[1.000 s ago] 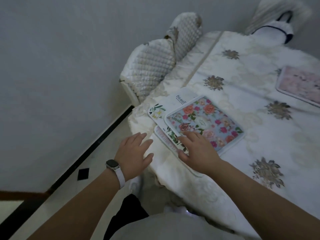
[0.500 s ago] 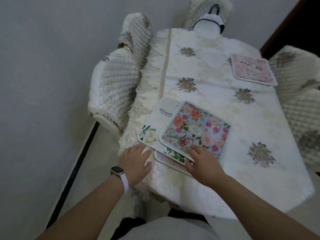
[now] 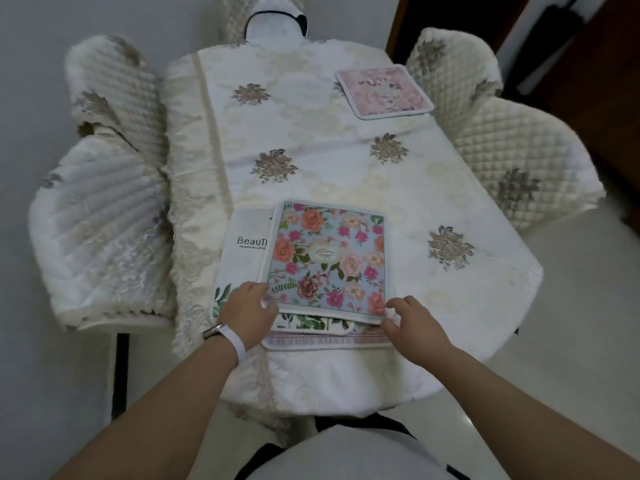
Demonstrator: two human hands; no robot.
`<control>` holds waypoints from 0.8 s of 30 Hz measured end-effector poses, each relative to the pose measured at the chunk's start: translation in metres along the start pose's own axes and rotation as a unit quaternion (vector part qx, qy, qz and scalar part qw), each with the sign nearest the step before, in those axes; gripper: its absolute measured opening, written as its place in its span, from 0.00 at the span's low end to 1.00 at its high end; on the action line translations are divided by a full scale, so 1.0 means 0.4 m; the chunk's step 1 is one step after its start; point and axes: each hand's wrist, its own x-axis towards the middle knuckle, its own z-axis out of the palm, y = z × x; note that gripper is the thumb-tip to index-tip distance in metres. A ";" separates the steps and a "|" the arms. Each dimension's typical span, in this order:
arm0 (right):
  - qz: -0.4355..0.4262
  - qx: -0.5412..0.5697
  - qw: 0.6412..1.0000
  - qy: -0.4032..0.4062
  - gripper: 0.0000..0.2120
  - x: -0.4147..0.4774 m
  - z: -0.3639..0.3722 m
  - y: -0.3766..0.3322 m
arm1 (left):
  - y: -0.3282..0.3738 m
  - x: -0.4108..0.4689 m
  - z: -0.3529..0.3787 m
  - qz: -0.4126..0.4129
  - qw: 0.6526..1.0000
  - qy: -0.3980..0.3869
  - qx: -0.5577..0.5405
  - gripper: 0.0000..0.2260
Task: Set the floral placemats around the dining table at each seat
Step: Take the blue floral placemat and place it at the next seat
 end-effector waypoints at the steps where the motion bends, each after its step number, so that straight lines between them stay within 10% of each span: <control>1: 0.019 0.022 1.000 -0.001 0.18 0.014 0.000 0.006 | 0.008 0.010 -0.001 -0.018 1.000 0.003 -0.012 0.19; 13: 0.122 0.217 0.968 -0.031 0.12 0.205 -0.030 0.072 | 0.076 0.184 -0.017 -0.180 0.977 -0.011 -0.113 0.33; 24: 0.130 0.338 0.931 -0.036 0.07 0.332 -0.055 0.075 | 0.132 0.321 -0.018 -0.251 0.946 0.013 -0.207 0.17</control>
